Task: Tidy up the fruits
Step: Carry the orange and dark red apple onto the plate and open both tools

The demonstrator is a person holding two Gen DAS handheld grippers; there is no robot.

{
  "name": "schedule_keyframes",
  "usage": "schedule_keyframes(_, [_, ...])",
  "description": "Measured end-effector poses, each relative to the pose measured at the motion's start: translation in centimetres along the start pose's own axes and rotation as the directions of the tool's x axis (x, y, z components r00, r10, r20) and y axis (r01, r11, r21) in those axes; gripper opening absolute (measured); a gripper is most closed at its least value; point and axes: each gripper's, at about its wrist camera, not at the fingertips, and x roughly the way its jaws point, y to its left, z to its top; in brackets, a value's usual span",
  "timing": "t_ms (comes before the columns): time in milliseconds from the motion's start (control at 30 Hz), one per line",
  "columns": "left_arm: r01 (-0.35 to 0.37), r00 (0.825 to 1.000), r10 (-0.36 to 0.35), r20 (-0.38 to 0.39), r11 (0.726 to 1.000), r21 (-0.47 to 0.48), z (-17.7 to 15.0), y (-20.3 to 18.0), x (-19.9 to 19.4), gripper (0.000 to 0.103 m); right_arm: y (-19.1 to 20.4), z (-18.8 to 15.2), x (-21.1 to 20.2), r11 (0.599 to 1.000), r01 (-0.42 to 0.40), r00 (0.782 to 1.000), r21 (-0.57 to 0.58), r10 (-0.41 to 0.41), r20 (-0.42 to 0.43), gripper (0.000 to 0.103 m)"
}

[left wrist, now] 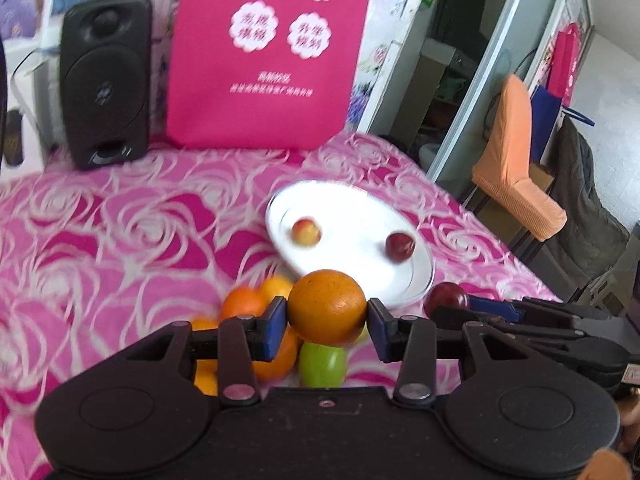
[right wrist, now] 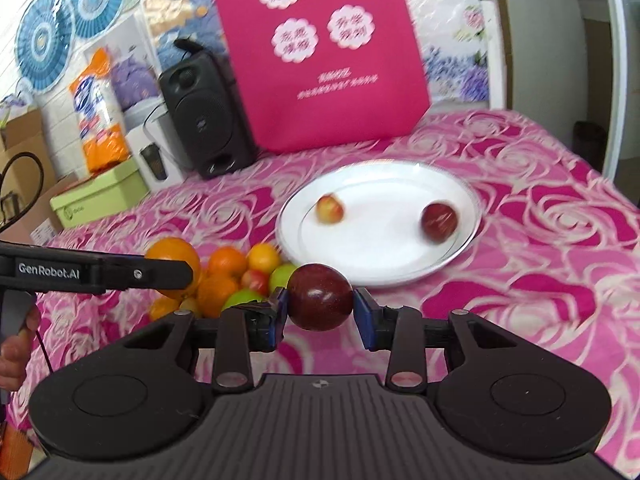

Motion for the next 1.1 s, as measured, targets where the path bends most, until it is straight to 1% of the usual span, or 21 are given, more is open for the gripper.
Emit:
schedule_keyframes(133, [0.008,1.000,-0.008,0.009,1.000,0.019,1.6,-0.8,1.8,0.088,-0.9,1.1,0.1,0.999,0.032,0.999,-0.006,-0.032,0.032,0.063])
schedule_keyframes(233, [-0.001,1.000,0.001,0.002,0.999,0.033,2.4,-1.1,3.6,0.088,-1.6,1.7,0.7,0.998,0.055,0.998,-0.007,-0.055,0.039,0.063])
schedule_keyframes(467, [-0.023,0.999,0.025,-0.040,0.999,0.049,3.4,-0.8,7.6,0.088,-3.1,2.4,3.0,0.997,0.079,0.997,-0.002,-0.079,0.014,0.063])
schedule_keyframes(667, [-0.033,0.996,0.038,-0.081,0.998,0.061,3.6,-0.2,10.5,0.088,-4.0,2.7,4.9,0.997,0.081,0.997,0.000,-0.081,-0.015,0.063])
schedule_keyframes(1100, [-0.046,0.993,0.056,-0.106,0.994,0.098,3.5,0.2,13.1,0.089,-5.0,2.5,7.4,0.994,0.104,0.992,-0.022,-0.106,-0.067,0.063])
